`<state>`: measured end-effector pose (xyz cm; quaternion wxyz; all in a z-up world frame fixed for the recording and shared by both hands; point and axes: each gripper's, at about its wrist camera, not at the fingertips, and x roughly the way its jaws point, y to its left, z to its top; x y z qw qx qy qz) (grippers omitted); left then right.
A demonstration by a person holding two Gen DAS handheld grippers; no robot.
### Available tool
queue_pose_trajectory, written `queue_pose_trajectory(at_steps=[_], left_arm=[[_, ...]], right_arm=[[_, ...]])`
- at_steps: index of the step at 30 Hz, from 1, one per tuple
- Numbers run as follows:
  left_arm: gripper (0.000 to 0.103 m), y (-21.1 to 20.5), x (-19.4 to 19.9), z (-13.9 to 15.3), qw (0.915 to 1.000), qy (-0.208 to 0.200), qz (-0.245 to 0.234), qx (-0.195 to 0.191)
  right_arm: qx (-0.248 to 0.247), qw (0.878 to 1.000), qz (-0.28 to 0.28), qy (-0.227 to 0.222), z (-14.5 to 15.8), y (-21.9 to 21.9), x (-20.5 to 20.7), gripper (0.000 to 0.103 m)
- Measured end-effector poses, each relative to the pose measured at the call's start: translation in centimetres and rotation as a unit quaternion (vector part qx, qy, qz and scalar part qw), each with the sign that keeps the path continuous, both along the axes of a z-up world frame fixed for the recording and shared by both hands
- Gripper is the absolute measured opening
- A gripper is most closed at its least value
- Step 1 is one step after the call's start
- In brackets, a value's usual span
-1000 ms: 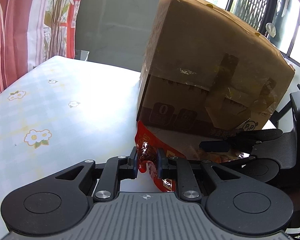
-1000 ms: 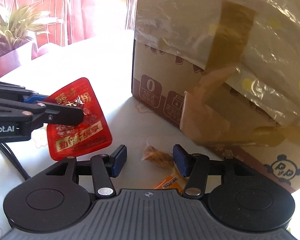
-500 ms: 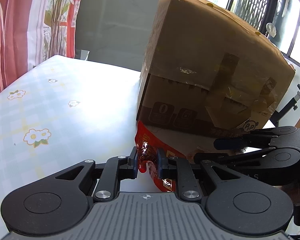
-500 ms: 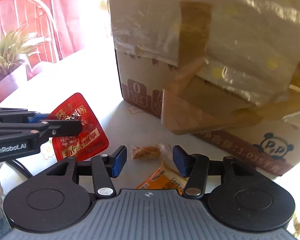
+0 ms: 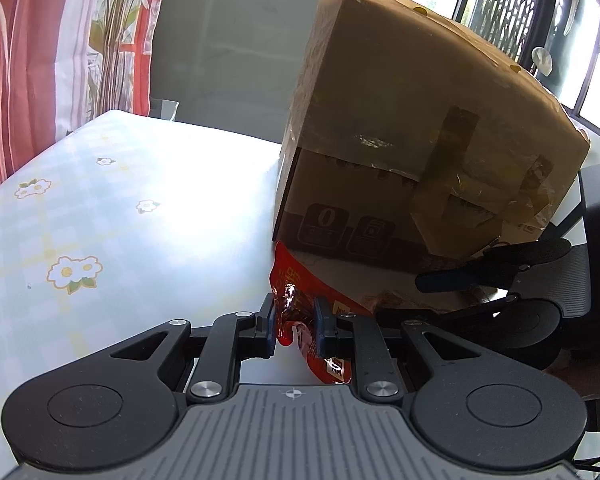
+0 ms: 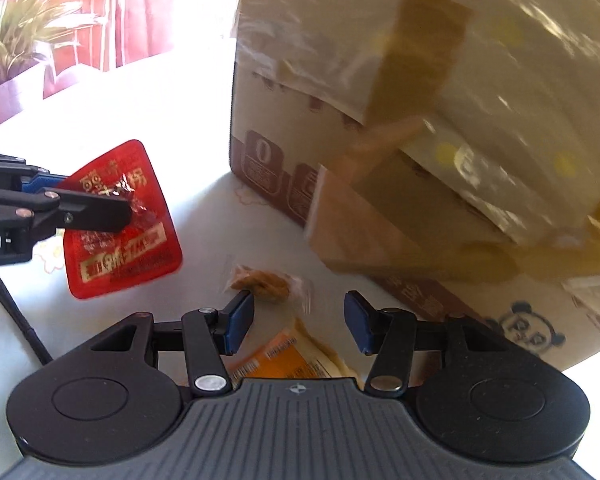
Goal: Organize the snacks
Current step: 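Hold the red packet with the left tool while the right tool hovers open over the brown snack, then close the right tool on the small brown snack while the left tool holds the red packet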
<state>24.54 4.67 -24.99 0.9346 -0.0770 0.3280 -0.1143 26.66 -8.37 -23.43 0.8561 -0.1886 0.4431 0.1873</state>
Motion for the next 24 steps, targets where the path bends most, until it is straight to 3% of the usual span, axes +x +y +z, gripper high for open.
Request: queue_pose_trajectory(at_steps=[6, 14, 17, 19, 24], left_arm=[[0.019, 0.0, 0.0, 0.0, 1.0000, 0.001, 0.000, 0.001], [0.019, -0.3, 0.2, 0.0, 1.0000, 0.004, 0.003, 0.004], [0.019, -0.4, 0.1, 0.1, 1.0000, 0.004, 0.006, 0.006], [0.019, -0.5, 0.1, 0.2, 0.9999, 0.004, 0.010, 0.007], [0.019, -0.7, -0.1, 0.3, 0.9998, 0.003, 0.014, 0.010]], right_arm=[[0.006, 1.000, 0.024, -0.006, -0.5, 0.9, 0.4, 0.053], [0.095, 0.995, -0.010, 0.030, -0.7, -0.5, 1.0, 0.050], [0.101, 0.994, -0.010, 0.031, -0.5, -0.6, 0.9, 0.044], [0.103, 0.994, -0.006, 0.035, -0.3, -0.5, 0.8, 0.027], [0.108, 0.994, 0.007, 0.035, 0.0, -0.2, -0.1, 0.025]])
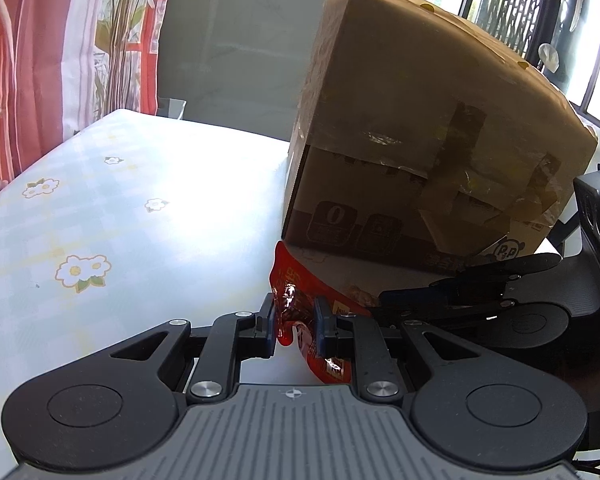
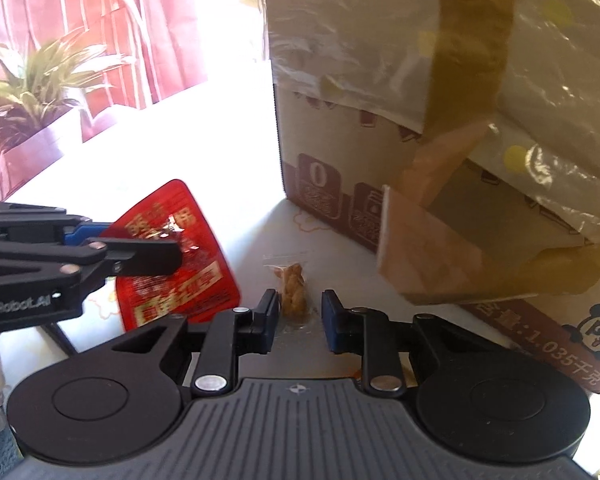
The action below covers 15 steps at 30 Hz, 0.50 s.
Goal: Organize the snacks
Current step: 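Close the right tool on the small brown snack while the left tool holds the red packet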
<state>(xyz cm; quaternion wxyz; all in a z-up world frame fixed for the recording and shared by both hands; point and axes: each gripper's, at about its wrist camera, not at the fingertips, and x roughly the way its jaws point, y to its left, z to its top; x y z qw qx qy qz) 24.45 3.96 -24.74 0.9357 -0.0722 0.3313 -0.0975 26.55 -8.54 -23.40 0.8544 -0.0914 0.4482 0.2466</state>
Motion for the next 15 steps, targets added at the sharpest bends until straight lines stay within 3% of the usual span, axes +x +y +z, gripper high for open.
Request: queue_pose_trajectory(at_steps=[9, 15], left_arm=[[0.019, 0.6, -0.6, 1.2, 0.9998, -0.016, 0.014, 0.003], [0.019, 1.4, -1.1, 4.1, 0.9988, -0.043, 0.013, 0.019]], right_arm=[[0.081, 0.995, -0.051, -0.036, 2.3, -2.3, -2.3, 0.023], [0.155, 0.981, -0.083, -0.079, 5.1, -5.6, -4.7, 0.024]])
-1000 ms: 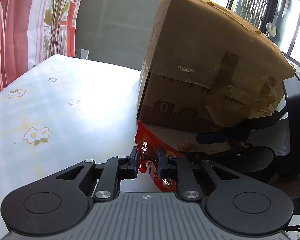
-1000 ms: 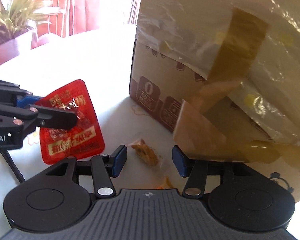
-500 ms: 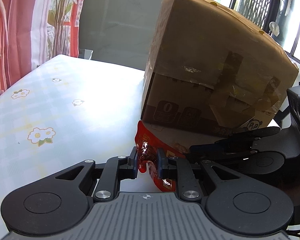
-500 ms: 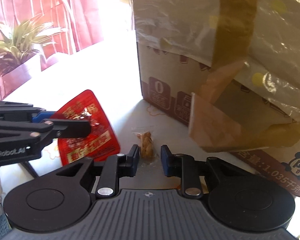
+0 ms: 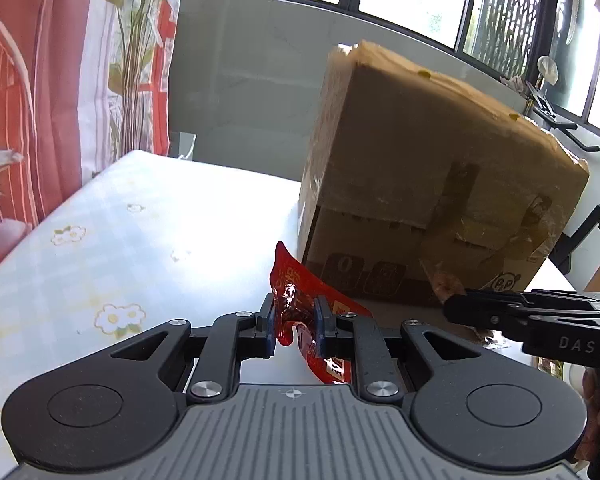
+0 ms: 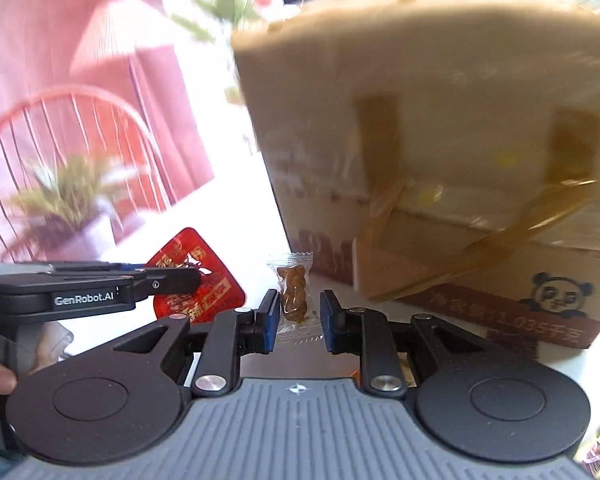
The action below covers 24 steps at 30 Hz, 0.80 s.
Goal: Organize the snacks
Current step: 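Close the right tool on the small brown snack while the left tool holds the red packet, then carry both packets over the box and open both tools to drop them inside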
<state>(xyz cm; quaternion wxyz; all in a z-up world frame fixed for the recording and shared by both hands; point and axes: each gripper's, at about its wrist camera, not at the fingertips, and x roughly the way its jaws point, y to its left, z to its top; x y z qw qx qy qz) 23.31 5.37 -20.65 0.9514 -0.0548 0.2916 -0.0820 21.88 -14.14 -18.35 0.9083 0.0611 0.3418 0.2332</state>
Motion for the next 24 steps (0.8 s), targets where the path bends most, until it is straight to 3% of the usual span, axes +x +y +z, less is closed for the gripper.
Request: queue_pose_trajectory(at_steps=[7, 12, 20, 24], left_arm=[[0.019, 0.6, -0.2, 4.9, 0.9993, -0.037, -0.002, 0.006], [0.019, -1.5, 0.9, 9.4, 0.9957, -0.083, -0.035, 0.021], [0.019, -8.1, 5.2, 14.5, 0.9837, -0.145, -0.103, 0.025], [0.019, -12.3, 8.5, 14.9, 0.9816, -0.142, -0.126, 0.022]], right_arm=[[0.029, 0.997, -0.041, -0.055, 3.8, -3.7, -1.7, 0.024], [0.036, 0.992, -0.071, -0.101, 7.4, -6.1, -1.5, 0.024], [-0.021, 0.982, -0.114, -0.151, 11.9, -8.3, 1.2, 0.024], [-0.054, 0.976, -0.146, -0.149, 12.0, -9.2, 3.3, 0.024]])
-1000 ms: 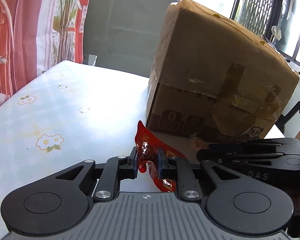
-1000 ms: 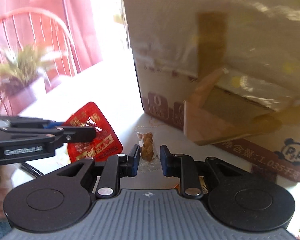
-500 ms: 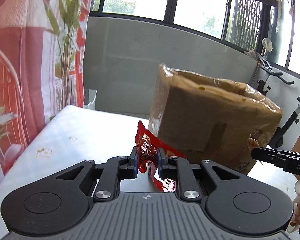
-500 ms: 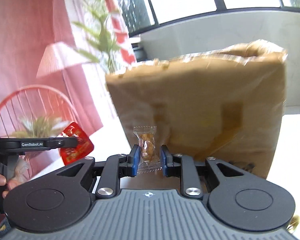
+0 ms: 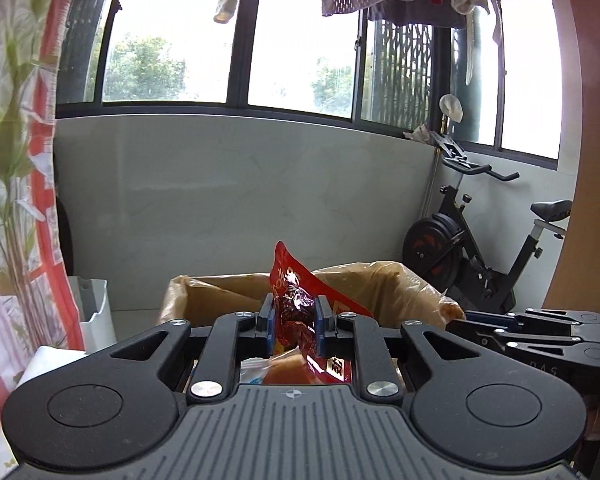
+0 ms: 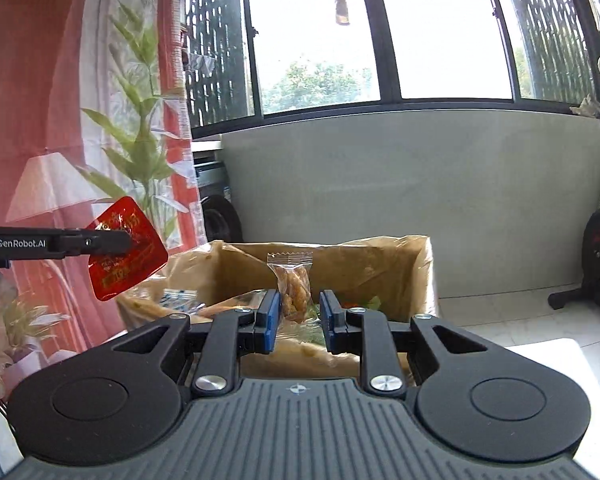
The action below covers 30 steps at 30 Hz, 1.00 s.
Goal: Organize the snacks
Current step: 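Carry both packets over the box and open both tools to drop them inside, then lower the left tool to the orange-striped bar while the right tool reaches the gold wrapper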
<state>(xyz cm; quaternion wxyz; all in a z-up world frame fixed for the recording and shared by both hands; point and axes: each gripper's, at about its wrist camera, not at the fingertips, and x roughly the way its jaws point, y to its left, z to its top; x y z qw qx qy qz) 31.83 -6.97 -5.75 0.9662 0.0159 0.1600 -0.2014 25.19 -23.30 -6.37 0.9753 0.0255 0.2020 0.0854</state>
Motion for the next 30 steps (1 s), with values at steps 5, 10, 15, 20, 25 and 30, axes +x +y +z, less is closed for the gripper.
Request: queue_pose_trajectory(at_steps=[5, 10, 15, 20, 25, 30], left_arm=[[0.020, -4.3, 4.0, -2.0, 0.9989, 0.031, 0.003, 0.034], [0.053, -5.9, 6.4, -3.6, 0.9968, 0.061, -0.027, 0.044], [0.062, -4.2, 5.0, -3.5, 0.9984, 0.035, -0.018, 0.040], [0.062, -0.5, 2.3, -2.2, 0.9996, 0.023, -0.011, 0.012], [0.062, 2.7, -0.8, -1.5, 0.9997, 0.011, 0.002, -0.024], [0.062, 4.6, -3.9, -2.6, 0.9989, 0.014, 0.013, -0.043]], right_arm=[[-0.014, 0.999, -0.030, 0.025, -1.0, -1.0, 1.8, 0.024], [-0.014, 0.998, -0.044, 0.037, -1.7, -1.5, 1.9, 0.028], [0.004, 0.999, -0.047, 0.021, -1.4, -2.3, 0.4, 0.034], [0.022, 0.999, -0.048, -0.003, -1.5, -3.0, -2.3, 0.038], [0.042, 0.997, -0.063, 0.001, -2.4, -3.9, -5.2, 0.038], [0.043, 0.996, -0.080, 0.025, -4.2, -4.4, -7.1, 0.039]])
